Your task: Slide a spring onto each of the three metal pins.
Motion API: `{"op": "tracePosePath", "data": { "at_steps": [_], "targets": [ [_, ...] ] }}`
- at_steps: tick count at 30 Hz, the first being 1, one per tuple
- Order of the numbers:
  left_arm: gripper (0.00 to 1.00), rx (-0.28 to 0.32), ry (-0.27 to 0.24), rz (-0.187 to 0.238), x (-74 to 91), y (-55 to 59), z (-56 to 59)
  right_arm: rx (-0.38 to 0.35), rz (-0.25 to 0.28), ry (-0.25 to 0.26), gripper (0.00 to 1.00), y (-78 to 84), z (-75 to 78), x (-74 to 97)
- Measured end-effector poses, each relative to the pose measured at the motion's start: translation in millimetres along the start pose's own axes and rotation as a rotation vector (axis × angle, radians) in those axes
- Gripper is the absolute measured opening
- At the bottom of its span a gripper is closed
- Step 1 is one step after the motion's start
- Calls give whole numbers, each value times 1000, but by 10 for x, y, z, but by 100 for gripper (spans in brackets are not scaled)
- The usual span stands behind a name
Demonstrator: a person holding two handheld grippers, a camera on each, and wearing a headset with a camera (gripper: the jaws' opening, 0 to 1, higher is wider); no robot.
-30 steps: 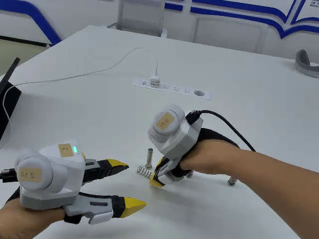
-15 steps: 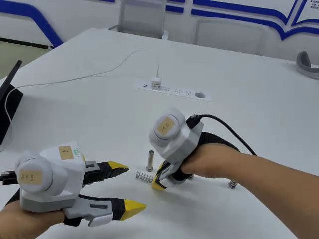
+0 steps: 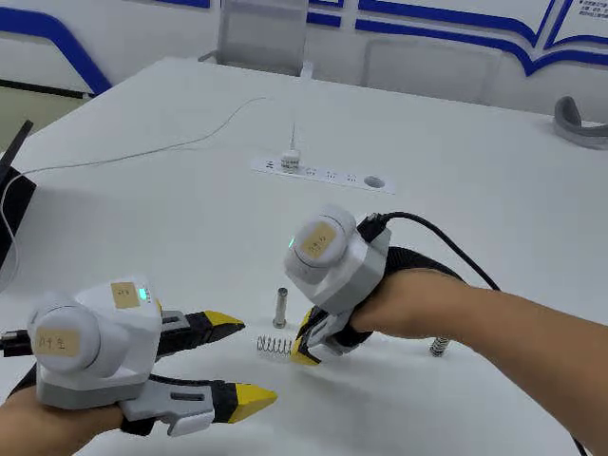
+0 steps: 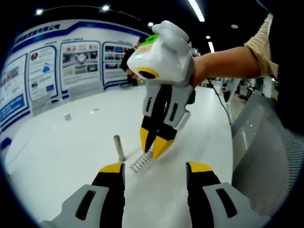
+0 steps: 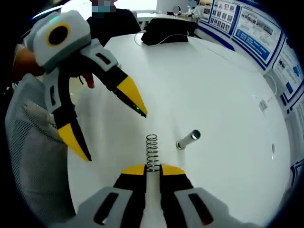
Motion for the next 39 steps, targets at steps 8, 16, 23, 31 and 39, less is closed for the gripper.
{"op": "tracePosePath", "data": {
  "at_steps": [8,16,23,31,39],
  "targets": [
    [49,-23,14,1,-29,-15,28,59,-21,-22,12,55,-130,150],
    [41,-57,36,5,-48,-35,80,117,-27,-37,12,53,-268,286],
    [32,-93,56,7,-71,-46,131,156,-36,-52,12,53,-355,354],
    [22,-127,72,8,-83,-50,174,172,-41,-62,12,49,-406,379],
    [17,-146,76,4,-99,-49,184,182,-42,-65,12,34,-438,397]
  ]
}}
Point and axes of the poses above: the centre of the closed fingertips' face, and the gripper's own axes: x roughly backward along the fingers, z roughly to its right, y roughly out of its underside, the point moved 3 cm from there along x, roughly backward along the fingers, and after that the axes turned 13 degrees about -x, right-handed, at the moved point
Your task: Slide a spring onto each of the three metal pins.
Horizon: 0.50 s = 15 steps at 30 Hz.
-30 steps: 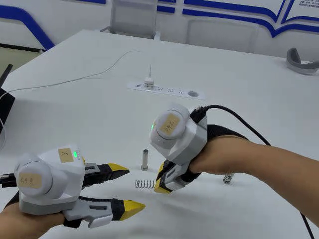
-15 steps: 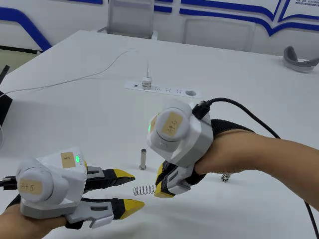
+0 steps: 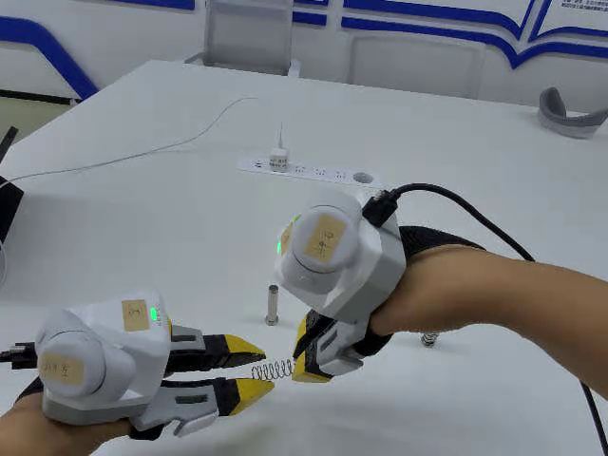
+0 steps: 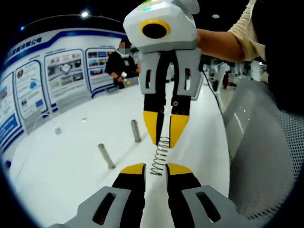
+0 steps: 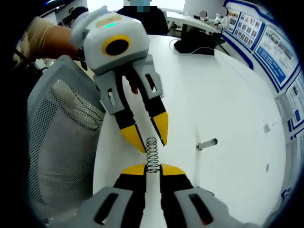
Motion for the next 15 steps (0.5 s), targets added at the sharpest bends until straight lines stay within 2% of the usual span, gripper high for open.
{"op": "tracePosePath", "data": {
  "at_steps": [15],
  "targets": [
    [12,-19,13,-4,-21,-5,40,26,18,3,11,-103,-63,85]
  ]
}}
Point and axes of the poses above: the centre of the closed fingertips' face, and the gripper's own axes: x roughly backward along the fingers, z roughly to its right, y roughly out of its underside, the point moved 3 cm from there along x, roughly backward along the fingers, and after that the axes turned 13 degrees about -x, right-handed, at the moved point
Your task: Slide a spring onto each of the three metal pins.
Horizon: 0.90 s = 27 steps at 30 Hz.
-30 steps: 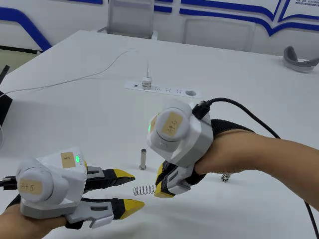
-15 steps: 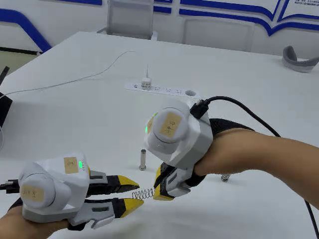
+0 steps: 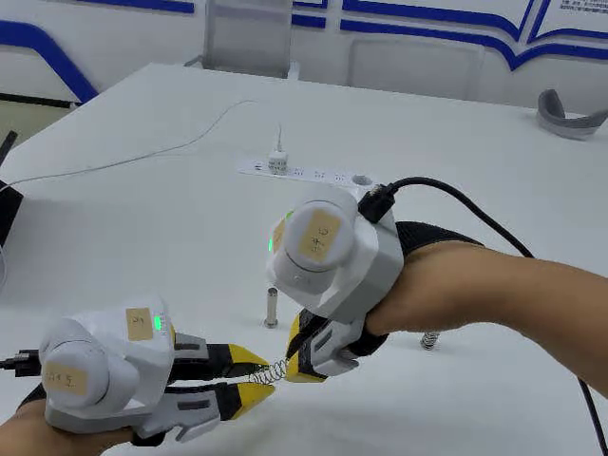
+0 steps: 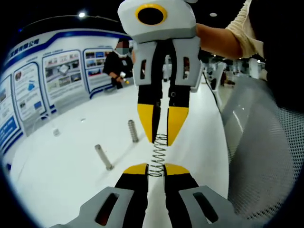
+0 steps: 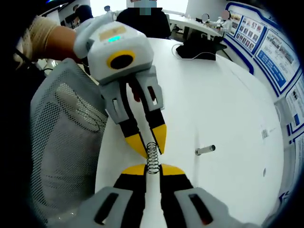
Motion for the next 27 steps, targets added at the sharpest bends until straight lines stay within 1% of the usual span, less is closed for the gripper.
{"op": "tracePosePath", "data": {
  "at_steps": [7,14,23,27],
  "targets": [
    [12,2,3,3,-3,-14,6,-6,38,-6,11,-85,-19,52],
    [11,4,6,6,-6,-25,16,3,59,-6,11,-143,-48,71],
    [11,16,-1,23,-7,-56,10,12,103,-8,12,-258,-82,95],
    [11,16,-1,23,-12,-63,10,22,104,-7,12,-269,-96,89]
  ]
}}
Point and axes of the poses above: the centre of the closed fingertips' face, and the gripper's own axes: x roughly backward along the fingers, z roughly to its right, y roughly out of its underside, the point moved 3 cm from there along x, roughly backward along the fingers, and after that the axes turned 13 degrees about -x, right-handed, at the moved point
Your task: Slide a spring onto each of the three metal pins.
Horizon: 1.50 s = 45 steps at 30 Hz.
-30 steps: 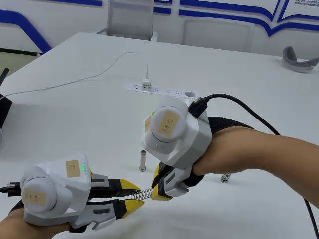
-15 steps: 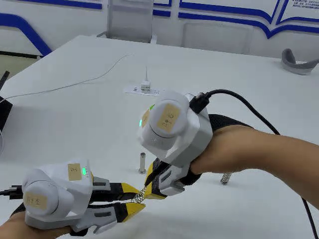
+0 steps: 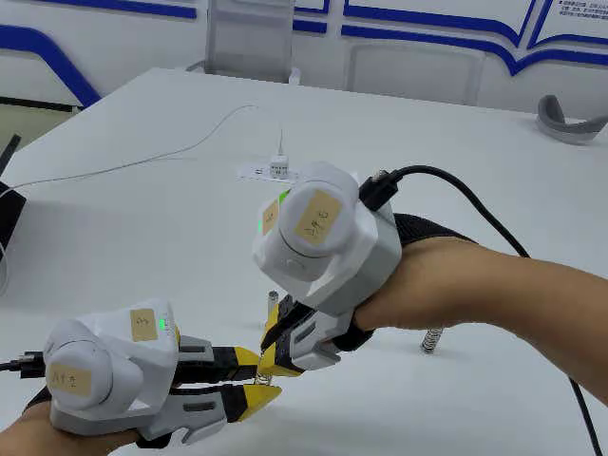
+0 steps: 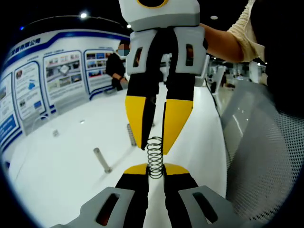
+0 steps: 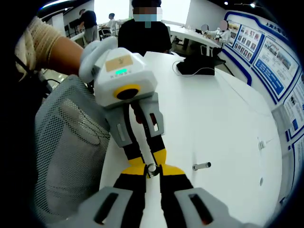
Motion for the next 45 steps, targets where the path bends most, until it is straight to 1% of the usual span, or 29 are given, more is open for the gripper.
{"op": "tracePosePath", "data": {
  "at_steps": [7,14,20,23,29,34,36,45],
  "targets": [
    [11,4,0,-2,-4,15,2,4,-4,-14,13,10,-6,-13],
    [11,8,-2,2,-5,9,-8,3,-25,-16,13,57,18,-73],
    [11,0,2,12,-7,-50,-11,3,-34,-22,13,68,16,-112],
    [11,-7,5,10,-14,-63,-6,1,-38,-22,13,79,17,-111],
    [11,-1,1,18,-14,-67,-8,-8,-40,-22,12,86,27,-99],
    [12,6,-7,16,-15,-62,-25,-9,-36,-19,12,67,40,-100],
    [13,11,-8,9,-13,-49,-27,-10,-34,-19,12,57,46,-98],
    [22,53,-26,2,19,4,-60,-10,-37,-11,12,58,81,-78]
  ]
}}
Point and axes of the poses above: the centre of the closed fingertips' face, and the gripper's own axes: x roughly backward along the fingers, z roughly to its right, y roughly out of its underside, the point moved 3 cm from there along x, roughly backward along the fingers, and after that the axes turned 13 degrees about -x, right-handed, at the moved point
